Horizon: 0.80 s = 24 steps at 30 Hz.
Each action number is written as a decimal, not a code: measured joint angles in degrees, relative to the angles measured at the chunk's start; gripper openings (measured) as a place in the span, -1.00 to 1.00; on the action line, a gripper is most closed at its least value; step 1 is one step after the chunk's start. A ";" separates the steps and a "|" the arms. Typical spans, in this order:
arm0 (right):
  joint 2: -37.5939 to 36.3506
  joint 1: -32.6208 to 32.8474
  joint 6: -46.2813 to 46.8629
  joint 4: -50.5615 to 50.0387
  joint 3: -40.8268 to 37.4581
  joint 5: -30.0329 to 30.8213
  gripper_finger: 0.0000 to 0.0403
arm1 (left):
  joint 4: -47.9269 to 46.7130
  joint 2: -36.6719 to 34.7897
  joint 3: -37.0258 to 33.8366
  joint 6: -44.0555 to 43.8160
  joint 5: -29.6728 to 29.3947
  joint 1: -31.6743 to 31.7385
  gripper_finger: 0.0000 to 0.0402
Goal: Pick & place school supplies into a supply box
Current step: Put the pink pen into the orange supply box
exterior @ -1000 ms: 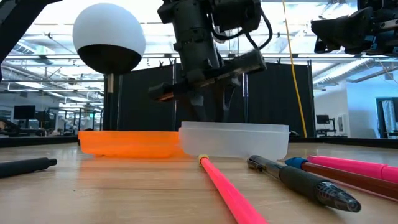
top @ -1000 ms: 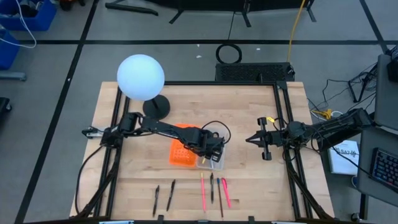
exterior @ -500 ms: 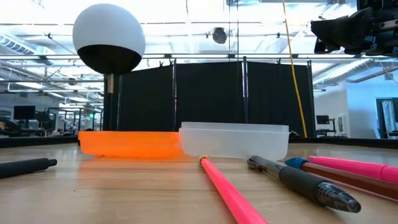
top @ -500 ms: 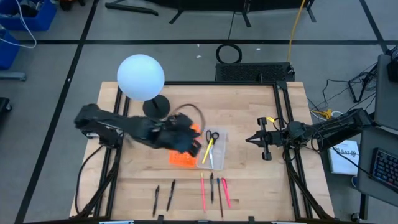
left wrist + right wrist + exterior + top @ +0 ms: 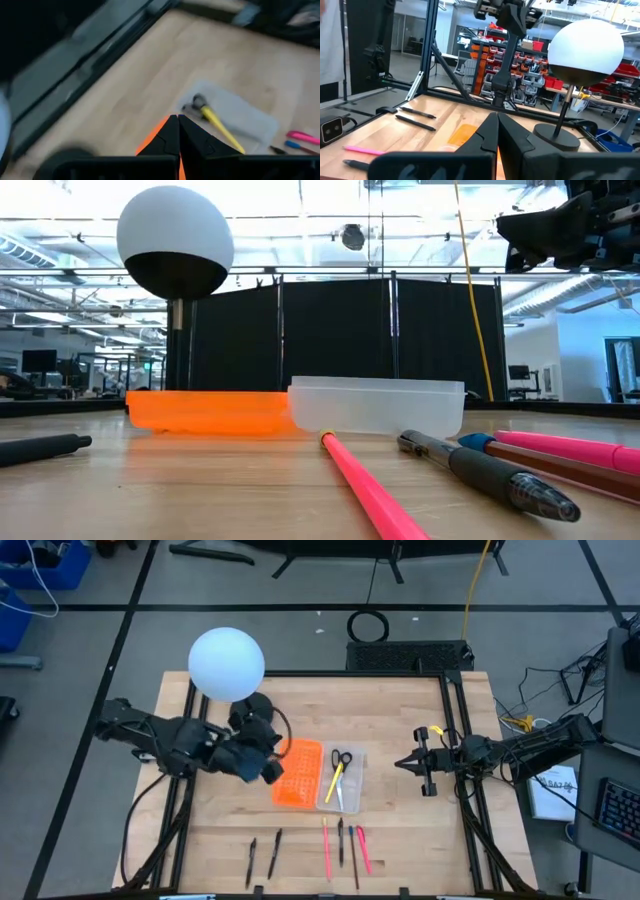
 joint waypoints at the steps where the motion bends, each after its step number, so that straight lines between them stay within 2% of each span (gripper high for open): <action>1: 0.00 0.00 0.23 -0.05 0.00 -0.01 -1.00 | 6.31 -2.62 -3.90 5.80 1.84 0.87 -0.98; 3: 0.00 0.00 1.30 -0.78 0.00 -0.03 -1.00 | 20.02 -8.20 -12.54 17.53 8.88 2.70 -0.98; 6: 0.02 0.00 2.90 -1.69 0.00 -0.05 -1.00 | 40.21 -15.83 -26.17 32.91 25.23 5.00 -0.98; 8: 0.02 0.00 2.99 -1.79 0.00 -0.05 -1.00 | 50.01 -20.33 -34.16 38.25 33.64 6.09 -0.98; 9: 0.00 0.00 3.01 -1.77 0.00 -0.05 -1.00 | 53.84 -22.35 -37.52 39.28 35.31 6.54 -0.99; 11: 0.02 0.00 3.01 -1.83 0.00 -0.15 -1.00 | 59.65 -26.23 -43.47 38.99 34.16 7.49 -0.99; 13: 0.00 0.00 2.95 -3.24 0.00 -0.31 -1.00 | 62.41 -29.79 -48.19 37.56 30.36 8.22 -0.98; 16: 0.18 0.00 1.84 -4.79 0.00 -0.33 -1.00 | 60.15 -36.17 -53.78 37.93 27.74 9.15 -0.98; 18: 0.15 0.00 0.83 -4.41 0.00 -0.25 -1.00 | 59.61 -41.26 -57.59 39.73 28.59 9.80 -0.99; 21: 0.14 0.00 -1.54 -1.58 0.00 -0.23 -1.00 | 63.61 -49.20 -63.68 41.36 32.30 11.63 -0.98; 24: 0.13 0.00 -1.07 0.74 0.00 -0.19 -1.00 | 64.37 -56.14 -68.28 39.13 34.68 13.70 -0.99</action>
